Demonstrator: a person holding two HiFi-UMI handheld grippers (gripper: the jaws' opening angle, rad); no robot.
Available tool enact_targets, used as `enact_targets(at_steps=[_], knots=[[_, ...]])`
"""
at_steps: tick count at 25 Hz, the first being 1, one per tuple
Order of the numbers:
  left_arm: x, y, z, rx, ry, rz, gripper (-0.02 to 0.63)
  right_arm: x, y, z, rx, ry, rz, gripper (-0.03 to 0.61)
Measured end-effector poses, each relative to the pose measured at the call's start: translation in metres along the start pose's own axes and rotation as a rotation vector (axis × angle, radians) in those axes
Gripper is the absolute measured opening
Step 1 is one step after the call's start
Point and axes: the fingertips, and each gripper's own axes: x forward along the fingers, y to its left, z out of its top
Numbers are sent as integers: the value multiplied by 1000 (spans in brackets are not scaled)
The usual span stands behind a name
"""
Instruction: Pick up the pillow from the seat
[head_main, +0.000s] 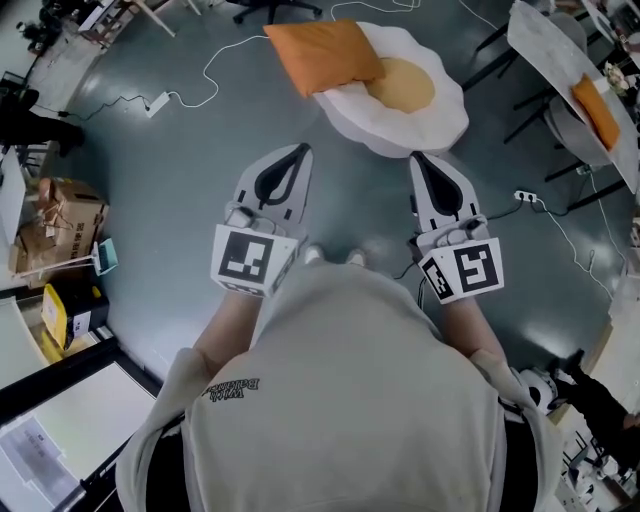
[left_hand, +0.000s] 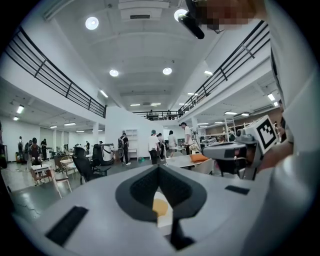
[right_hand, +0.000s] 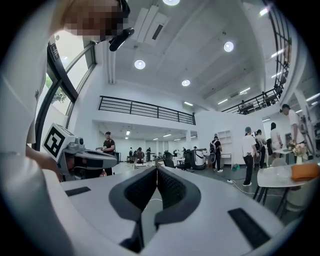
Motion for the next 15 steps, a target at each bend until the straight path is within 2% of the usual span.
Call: enact_targets(at_steps=[8, 15], knots=[[7, -14, 0, 27, 12, 34, 9, -20, -35, 4, -17, -25, -40, 9], [25, -22, 5, 49, 6, 24, 9, -30, -59, 7, -28, -52, -57, 9]])
